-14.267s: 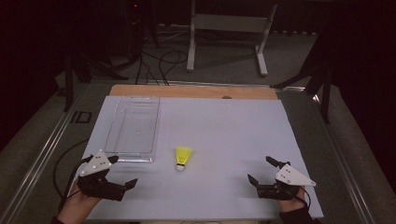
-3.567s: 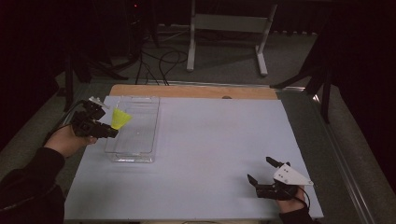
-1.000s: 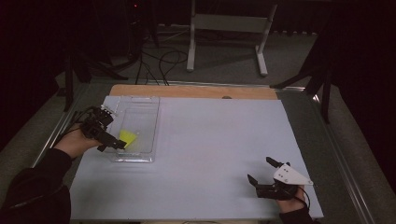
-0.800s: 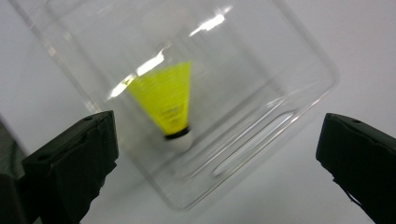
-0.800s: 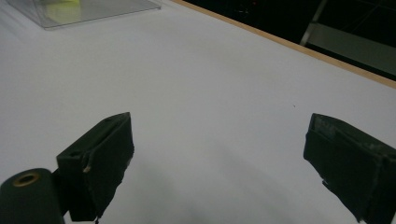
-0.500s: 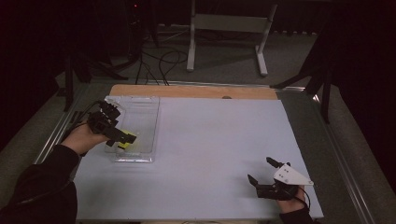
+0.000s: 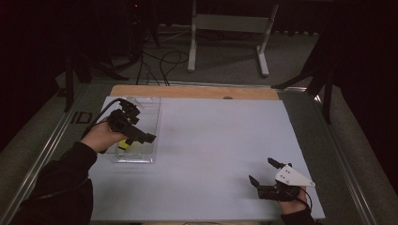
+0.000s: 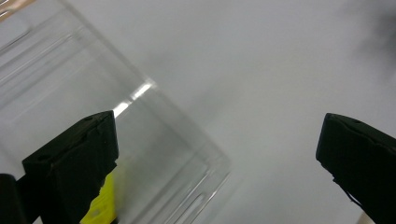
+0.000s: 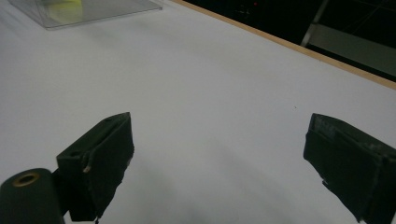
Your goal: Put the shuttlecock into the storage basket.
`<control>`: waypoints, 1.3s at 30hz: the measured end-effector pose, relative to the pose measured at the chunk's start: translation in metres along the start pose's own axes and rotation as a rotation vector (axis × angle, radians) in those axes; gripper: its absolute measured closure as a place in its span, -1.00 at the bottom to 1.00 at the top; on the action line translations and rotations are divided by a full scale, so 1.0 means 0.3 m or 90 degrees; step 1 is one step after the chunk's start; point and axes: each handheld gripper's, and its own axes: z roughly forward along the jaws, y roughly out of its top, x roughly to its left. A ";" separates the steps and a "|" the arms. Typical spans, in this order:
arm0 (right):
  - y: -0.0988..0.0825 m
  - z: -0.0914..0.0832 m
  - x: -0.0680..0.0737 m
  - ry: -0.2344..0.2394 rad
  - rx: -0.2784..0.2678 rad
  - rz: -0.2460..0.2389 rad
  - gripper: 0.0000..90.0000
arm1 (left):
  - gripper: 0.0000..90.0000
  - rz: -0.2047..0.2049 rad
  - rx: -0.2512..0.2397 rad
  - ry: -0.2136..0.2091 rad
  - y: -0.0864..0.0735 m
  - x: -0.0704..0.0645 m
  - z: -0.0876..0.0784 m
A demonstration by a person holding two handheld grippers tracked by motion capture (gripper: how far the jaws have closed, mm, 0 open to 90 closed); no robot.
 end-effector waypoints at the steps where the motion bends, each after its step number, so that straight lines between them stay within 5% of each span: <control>1: 0.000 0.000 0.000 0.000 0.000 -0.001 -0.81 | -1.00 0.006 -0.002 -0.005 0.007 -0.009 0.005; 23: 0.000 -0.001 -0.002 0.005 -0.001 0.001 -0.81 | -1.00 0.120 -0.027 -0.077 0.095 -0.205 0.147; 32: 0.000 -0.003 -0.002 0.004 -0.002 0.000 -0.81 | -1.00 0.143 -0.030 -0.118 0.101 -0.281 0.226; 39: 0.000 -0.005 -0.004 0.005 -0.003 -0.002 -0.81 | -1.00 0.168 -0.036 -0.108 0.085 -0.337 0.275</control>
